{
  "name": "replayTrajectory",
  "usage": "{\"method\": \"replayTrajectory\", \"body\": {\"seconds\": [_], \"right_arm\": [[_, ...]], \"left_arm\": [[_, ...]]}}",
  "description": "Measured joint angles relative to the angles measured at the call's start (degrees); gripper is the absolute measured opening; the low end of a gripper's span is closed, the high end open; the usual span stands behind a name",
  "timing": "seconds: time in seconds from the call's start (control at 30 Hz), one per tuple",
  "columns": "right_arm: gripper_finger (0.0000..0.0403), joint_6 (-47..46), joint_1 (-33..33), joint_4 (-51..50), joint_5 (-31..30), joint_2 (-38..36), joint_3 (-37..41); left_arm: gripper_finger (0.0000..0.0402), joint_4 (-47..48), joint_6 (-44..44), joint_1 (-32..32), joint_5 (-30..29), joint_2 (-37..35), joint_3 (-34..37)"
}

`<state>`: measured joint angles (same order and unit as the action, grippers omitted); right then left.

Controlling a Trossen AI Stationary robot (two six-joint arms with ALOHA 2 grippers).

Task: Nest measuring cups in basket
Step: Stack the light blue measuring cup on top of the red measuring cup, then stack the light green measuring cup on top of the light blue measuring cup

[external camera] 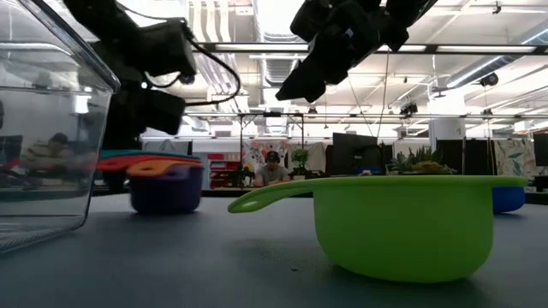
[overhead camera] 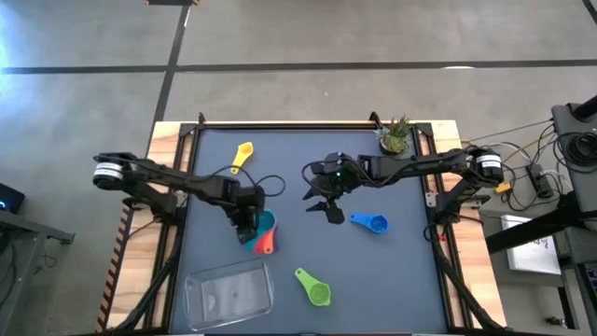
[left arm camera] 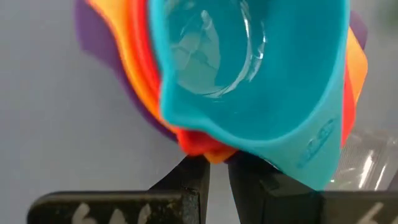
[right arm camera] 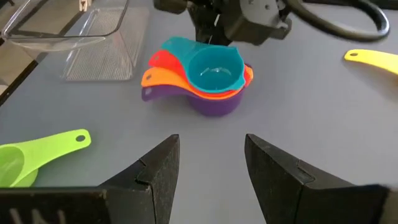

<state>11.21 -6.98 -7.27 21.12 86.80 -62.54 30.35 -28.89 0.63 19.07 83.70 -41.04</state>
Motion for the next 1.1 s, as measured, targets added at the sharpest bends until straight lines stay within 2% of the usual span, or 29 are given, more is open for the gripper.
{"method": "replayTrajectory", "body": {"seconds": [0.2, 0.37, 0.77, 0.93, 1.1], "right_arm": [[0.0171, 0.9, 0.2, -3.0, 0.0, 0.0, 0.3], [0.0171, 1.2, 1.3, -0.3, -0.2, 0.0, 3.6], [0.0171, -3.8, 1.9, 17.1, -0.2, 1.5, 14.4], [0.0171, -4.2, 1.9, 17.2, -2.1, 4.1, 15.0], [0.0166, -4.5, 1.8, 18.0, -3.3, 5.0, 15.0]], "left_arm": [[0.0039, -1.2, 5.9, 0.4, -0.6, 4.8, -5.2], [0.0039, -1.4, 9.9, 1.4, -2.9, 5.9, -8.4], [0.0039, -6.4, 12.4, 5.8, -4.1, 5.6, -8.1], [0.0039, -8.5, 14.7, 8.1, -4.1, 5.6, -8.1], [0.0039, -6.2, 18.3, 13.8, -5.0, 4.8, -8.0]]}}
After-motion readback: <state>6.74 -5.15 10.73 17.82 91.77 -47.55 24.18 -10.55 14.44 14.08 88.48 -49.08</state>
